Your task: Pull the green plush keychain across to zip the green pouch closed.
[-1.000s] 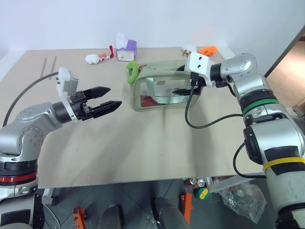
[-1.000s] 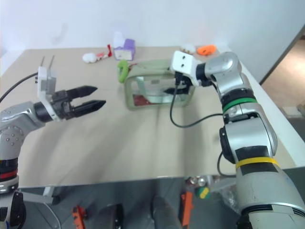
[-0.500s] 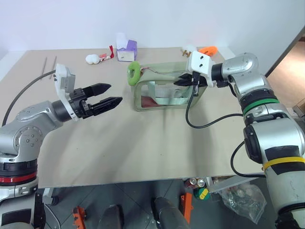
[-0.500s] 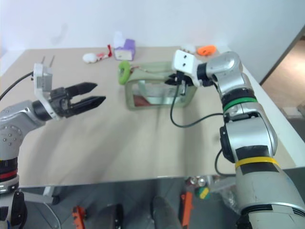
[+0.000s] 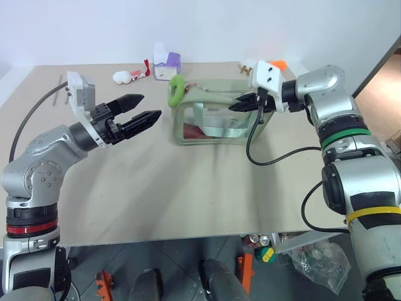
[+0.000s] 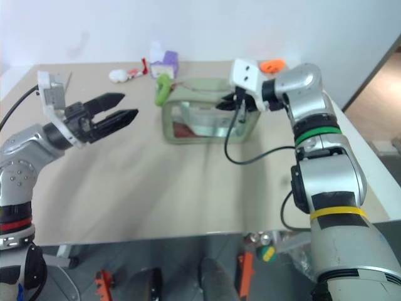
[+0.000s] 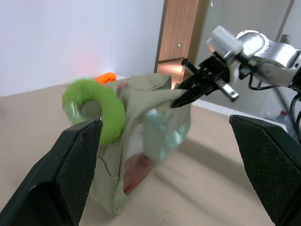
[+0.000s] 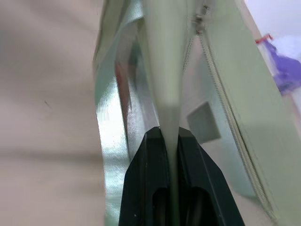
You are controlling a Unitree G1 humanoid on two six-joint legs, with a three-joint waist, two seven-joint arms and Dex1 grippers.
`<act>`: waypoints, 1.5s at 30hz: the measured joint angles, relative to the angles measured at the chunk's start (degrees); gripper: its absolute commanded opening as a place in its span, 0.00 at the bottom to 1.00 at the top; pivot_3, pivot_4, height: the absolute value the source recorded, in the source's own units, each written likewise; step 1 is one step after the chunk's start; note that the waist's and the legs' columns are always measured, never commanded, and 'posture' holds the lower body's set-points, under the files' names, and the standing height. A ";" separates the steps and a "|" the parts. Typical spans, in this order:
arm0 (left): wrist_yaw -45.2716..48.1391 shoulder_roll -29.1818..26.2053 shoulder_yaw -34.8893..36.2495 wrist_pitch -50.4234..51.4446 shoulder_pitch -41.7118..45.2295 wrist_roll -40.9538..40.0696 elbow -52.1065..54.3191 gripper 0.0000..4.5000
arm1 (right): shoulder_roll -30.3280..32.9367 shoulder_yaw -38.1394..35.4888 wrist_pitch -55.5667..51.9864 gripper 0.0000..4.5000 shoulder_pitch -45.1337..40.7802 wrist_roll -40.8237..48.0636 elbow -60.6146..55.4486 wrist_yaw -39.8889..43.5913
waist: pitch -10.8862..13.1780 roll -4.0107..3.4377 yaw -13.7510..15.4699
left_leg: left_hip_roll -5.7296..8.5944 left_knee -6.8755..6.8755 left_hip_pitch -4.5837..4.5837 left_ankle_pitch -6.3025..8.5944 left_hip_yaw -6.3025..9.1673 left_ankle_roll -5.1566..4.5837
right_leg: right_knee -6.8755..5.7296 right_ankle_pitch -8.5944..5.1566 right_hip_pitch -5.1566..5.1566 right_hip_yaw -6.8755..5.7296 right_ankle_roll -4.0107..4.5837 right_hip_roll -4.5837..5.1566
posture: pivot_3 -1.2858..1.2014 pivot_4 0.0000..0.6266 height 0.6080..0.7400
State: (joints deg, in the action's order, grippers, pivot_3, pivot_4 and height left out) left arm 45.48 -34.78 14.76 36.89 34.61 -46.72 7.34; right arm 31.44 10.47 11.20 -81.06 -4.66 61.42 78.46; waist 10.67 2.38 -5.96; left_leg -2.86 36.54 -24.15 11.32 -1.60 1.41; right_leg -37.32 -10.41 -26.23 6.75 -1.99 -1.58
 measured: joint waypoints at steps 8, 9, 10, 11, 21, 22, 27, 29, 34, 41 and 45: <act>-0.39 0.76 0.86 -0.83 0.06 0.05 -0.20 1.00 | 1.66 0.90 -15.76 0.00 5.68 1.81 -20.84 5.74 | 0.01 -0.02 0.28 | 0.00 0.07 -0.05 0.00 0.10 0.00 | -0.10 -0.18 0.00 -0.17 -0.11 0.02 | 0.52 0.24 1.00; -0.43 1.02 0.84 -0.85 0.13 0.05 -0.23 1.00 | 2.55 1.07 -18.23 0.00 7.08 2.22 -25.57 6.55 | 0.01 -0.02 0.37 | 0.00 0.07 -0.06 0.00 0.14 0.00 | -0.13 -0.22 0.00 -0.21 -0.11 0.02 | 0.52 0.24 1.00; -0.50 1.09 0.87 -0.86 0.18 0.07 -0.35 1.00 | 3.39 1.39 -20.13 0.00 8.47 2.72 -29.83 7.22 | 0.01 -0.02 0.39 | 0.00 0.08 -0.05 0.00 0.17 0.01 | -0.19 -0.28 0.00 -0.24 -0.09 0.02 | 0.52 0.24 1.00; -0.55 1.15 0.90 -0.88 0.23 0.08 -0.41 1.00 | 4.36 1.95 -21.87 0.00 10.12 3.00 -34.08 7.63 | 0.01 -0.01 0.48 | 0.00 0.07 -0.05 0.00 0.19 0.01 | -0.21 -0.32 0.00 -0.26 -0.08 0.03 | 0.52 0.24 1.00; -1.28 1.75 1.04 -0.92 0.04 0.07 -0.48 1.00 | 6.77 5.70 -38.64 0.00 22.85 6.18 -62.17 6.15 | -0.01 0.02 0.20 | -0.02 0.13 0.43 -0.02 0.22 0.00 | -0.89 -0.49 0.05 -0.27 0.22 -0.12 | 0.52 0.24 1.00; -1.28 1.75 1.04 -0.92 0.04 0.07 -0.49 1.00 | 6.03 5.81 -39.94 0.00 23.15 6.16 -62.22 4.79 | -0.01 0.02 0.12 | -0.02 0.13 0.53 -0.04 0.22 -0.01 | -0.90 -0.44 0.10 -0.27 0.28 -0.15 | 0.52 0.24 1.00; -1.27 2.22 1.01 -0.92 0.05 0.04 -0.49 1.00 | 0.27 5.56 -47.34 0.00 21.11 6.76 -60.08 -2.03 | -0.01 0.02 -0.57 | -0.02 0.11 1.01 -0.09 0.36 0.02 | -0.91 -0.29 0.35 -0.19 0.70 -0.33 | 0.52 0.24 1.00; -1.24 2.53 0.85 -0.92 0.08 0.04 -0.50 1.00 | -1.88 5.57 -48.94 0.00 19.63 7.88 -58.54 -3.32 | -0.01 0.02 -0.81 | -0.02 0.07 0.97 -0.22 0.50 0.12 | -0.91 -0.26 0.35 -0.19 0.70 -0.41 | 0.52 0.24 1.00; -1.23 2.92 0.78 -0.92 0.08 0.05 -0.59 1.00 | -2.83 5.57 -49.99 0.00 17.40 9.47 -56.55 -4.95 | -0.01 0.02 -0.73 | -0.01 0.05 0.78 -0.24 0.68 0.13 | -0.85 -0.30 0.35 -0.22 0.53 -0.45 | 0.52 0.24 1.00; -1.22 3.24 0.78 -0.92 0.08 0.05 -0.64 1.00 | -1.52 7.45 -49.81 0.00 18.35 10.62 -57.64 -3.82 | -0.01 0.02 -0.73 | 0.00 -0.12 0.75 -0.17 0.77 0.17 | -0.83 -0.46 0.31 -0.29 0.46 -0.44 | 0.52 0.24 1.00; -1.23 3.24 0.79 -0.92 0.08 0.05 -0.64 1.00 | -1.83 7.70 -50.61 0.08 19.47 11.39 -59.17 -4.38 | -0.01 0.03 -0.73 | 0.00 -0.11 0.77 -0.17 0.79 0.17 | -0.84 -0.46 0.32 -0.29 0.46 -0.44 | 0.52 0.24 1.00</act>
State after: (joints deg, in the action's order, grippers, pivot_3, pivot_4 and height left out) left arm 44.25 -31.54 15.55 35.98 34.68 -46.67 6.70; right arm 29.61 18.17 -39.42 -61.59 6.73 2.24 74.08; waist 10.66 2.41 -6.68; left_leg -2.86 36.42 -23.38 11.16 -0.81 1.58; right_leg -38.16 -10.87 -25.92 6.45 -1.53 -2.02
